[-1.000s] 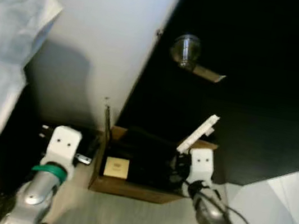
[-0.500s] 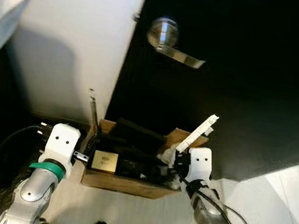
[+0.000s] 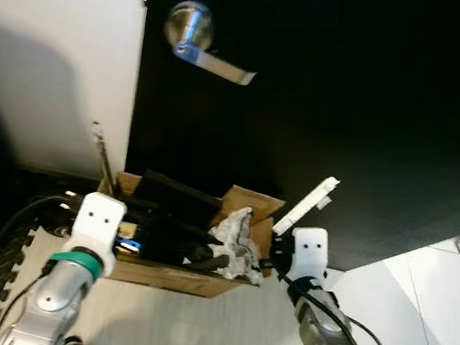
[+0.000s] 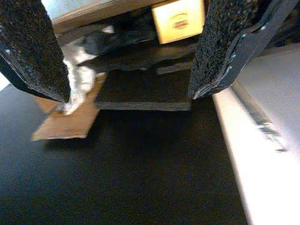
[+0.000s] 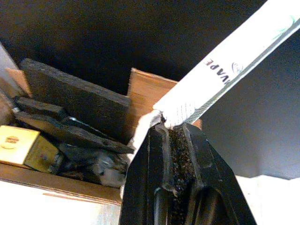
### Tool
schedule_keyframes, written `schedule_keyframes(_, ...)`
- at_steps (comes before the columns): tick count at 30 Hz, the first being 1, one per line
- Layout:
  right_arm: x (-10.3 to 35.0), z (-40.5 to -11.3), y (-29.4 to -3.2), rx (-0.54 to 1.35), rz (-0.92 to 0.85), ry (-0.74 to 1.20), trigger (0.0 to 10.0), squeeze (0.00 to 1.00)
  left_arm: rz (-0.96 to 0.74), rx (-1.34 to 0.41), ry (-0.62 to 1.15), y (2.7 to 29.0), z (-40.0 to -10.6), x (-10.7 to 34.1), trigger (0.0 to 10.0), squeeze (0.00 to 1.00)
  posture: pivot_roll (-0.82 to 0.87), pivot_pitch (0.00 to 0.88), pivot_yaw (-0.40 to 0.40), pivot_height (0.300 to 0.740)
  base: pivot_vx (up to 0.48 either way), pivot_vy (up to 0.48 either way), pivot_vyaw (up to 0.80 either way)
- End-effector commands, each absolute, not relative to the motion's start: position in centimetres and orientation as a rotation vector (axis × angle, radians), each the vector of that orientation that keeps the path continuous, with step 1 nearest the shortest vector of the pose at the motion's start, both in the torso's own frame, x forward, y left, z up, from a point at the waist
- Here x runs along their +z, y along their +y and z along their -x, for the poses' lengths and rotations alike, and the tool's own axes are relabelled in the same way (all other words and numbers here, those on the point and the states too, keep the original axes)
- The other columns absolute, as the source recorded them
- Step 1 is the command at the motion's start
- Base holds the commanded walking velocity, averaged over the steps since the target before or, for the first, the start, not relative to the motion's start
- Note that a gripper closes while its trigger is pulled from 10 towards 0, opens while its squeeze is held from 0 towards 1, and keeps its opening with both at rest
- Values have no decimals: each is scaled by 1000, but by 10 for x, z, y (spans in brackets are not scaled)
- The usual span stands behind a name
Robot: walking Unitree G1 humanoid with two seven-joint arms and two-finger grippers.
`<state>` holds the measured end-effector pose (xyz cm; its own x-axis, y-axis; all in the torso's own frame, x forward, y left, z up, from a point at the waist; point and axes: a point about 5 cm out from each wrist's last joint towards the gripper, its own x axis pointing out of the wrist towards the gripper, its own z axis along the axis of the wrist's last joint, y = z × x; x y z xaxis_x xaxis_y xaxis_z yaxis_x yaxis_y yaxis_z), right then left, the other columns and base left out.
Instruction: Clean up the room
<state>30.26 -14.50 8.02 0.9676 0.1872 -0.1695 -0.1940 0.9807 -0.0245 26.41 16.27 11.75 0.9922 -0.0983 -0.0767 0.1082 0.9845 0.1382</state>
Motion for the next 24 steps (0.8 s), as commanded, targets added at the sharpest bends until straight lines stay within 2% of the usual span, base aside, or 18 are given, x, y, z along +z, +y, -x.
schedule_keyframes(1,73,-298,-149,175,29,202,10000,0,-127,-101,107,165,-261,112,10000,0,57,180,-216,740,0,480,0)
schedule_keyframes(6,73,-298,-149,174,29,202,10000,0,-139,-101,109,165,-261,111,10000,0,57,180,-216,740,0,480,0)
schedule_keyframes(24,74,-298,-149,189,72,192,10000,0,-151,-120,54,162,-263,118,10000,0,58,167,-211,740,0,0,0)
